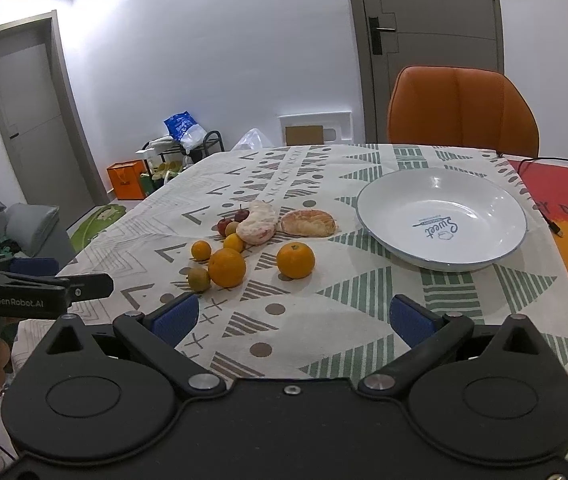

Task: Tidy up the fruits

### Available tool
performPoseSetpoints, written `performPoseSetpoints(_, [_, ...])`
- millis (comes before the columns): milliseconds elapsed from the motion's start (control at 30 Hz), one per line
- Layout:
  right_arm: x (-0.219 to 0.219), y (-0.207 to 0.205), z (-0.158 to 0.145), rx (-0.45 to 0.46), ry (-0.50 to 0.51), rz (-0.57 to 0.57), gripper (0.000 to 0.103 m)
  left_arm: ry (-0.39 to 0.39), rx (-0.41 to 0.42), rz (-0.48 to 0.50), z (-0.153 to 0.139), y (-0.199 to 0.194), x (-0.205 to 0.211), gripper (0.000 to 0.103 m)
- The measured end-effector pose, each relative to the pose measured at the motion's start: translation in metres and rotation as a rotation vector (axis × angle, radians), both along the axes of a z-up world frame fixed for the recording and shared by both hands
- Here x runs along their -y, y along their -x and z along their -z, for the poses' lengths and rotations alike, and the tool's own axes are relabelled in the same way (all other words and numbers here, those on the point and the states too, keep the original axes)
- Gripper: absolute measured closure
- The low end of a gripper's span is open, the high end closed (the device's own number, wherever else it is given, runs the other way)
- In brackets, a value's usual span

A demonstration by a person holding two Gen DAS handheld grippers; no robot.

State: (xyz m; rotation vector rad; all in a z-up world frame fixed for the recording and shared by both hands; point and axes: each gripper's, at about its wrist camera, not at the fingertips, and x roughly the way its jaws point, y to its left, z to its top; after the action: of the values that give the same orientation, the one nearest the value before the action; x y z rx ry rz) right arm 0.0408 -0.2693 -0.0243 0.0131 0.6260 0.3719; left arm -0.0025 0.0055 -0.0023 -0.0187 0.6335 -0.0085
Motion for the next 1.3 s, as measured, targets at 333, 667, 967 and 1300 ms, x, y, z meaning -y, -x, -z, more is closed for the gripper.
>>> performPoseSetpoints(333, [0.0008, -0.0004, -0.0009, 0.005, 0.001, 0.005, 0.0, 0.003, 0.0, -0.002, -0.0012, 0.0, -0.0014, 0.0])
performPoseSetpoints(667, [0.0012, -0.0014, -0.0005, 0.004, 0.009, 0.008, 0.0, 0.002, -0.003, 0.008, -0.0023, 0.0001, -0.0015, 0.0])
performPoseSetpoints(967, [0.0008, -0.0013, 0.0008, 0.007, 0.026, 0.013, 0.0, 0.001, 0.0, 0.014, -0.0014, 0.0, -0.0005, 0.0])
performPoseSetpoints(1300, [0.0037, -0.0085, 0.0064, -0.013, 0.025, 0.021, 0.0, 0.019, 0.015, 0.034, 0.0038, -0.0032, 0.0004, 0.0])
